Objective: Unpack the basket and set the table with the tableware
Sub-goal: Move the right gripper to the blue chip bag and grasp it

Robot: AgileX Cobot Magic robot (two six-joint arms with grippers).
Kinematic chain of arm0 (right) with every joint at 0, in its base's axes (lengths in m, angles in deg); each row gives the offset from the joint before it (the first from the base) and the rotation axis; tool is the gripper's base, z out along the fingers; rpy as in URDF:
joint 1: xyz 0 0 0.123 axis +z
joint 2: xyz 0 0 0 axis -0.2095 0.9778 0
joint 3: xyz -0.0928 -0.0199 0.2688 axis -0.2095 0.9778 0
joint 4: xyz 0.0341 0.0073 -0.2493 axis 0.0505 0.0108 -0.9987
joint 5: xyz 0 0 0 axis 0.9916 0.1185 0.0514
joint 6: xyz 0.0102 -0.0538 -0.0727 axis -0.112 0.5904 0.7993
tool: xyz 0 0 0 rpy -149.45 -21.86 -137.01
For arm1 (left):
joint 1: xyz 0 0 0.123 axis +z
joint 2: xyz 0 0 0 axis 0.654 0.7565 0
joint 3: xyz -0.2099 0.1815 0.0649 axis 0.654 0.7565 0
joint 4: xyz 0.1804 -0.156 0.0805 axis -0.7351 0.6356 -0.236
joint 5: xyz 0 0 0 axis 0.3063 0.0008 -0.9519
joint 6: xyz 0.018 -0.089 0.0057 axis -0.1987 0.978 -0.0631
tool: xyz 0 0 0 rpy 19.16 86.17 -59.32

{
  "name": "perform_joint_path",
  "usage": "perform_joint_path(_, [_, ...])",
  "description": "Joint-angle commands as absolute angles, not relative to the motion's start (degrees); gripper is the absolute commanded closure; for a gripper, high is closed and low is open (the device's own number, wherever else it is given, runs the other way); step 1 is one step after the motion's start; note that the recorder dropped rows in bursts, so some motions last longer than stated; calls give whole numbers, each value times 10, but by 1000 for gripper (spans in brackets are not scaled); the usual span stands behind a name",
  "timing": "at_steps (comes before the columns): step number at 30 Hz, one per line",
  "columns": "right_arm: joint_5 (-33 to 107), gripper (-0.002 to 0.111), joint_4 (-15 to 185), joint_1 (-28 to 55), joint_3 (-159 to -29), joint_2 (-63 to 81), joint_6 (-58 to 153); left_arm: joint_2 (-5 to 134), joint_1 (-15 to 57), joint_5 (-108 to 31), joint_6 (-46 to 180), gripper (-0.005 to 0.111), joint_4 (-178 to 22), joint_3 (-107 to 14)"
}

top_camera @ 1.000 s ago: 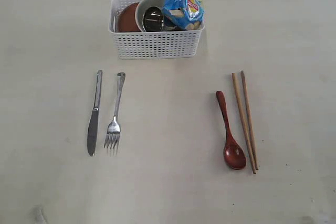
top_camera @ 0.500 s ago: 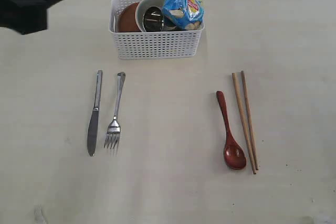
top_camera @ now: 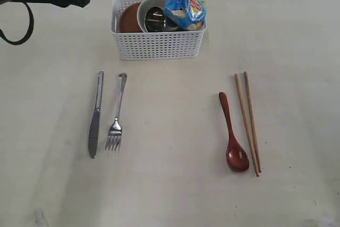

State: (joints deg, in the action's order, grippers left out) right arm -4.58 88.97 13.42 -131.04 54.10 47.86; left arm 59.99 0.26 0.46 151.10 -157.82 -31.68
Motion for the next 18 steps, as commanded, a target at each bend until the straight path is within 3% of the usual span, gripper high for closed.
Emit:
perform_joint_path(1, [-23,44,879,120,-1312,562,472,601,3,23,1526,35,-1601,-320])
perform_joint_path(9, [-21,46,879,120,-1312,593,443,601,3,20,1527,35,-1603,-320])
perform_joint_path(18, [-22,84,879,120,-1312,595,431,601,3,-6,1528,35,-1603,-320])
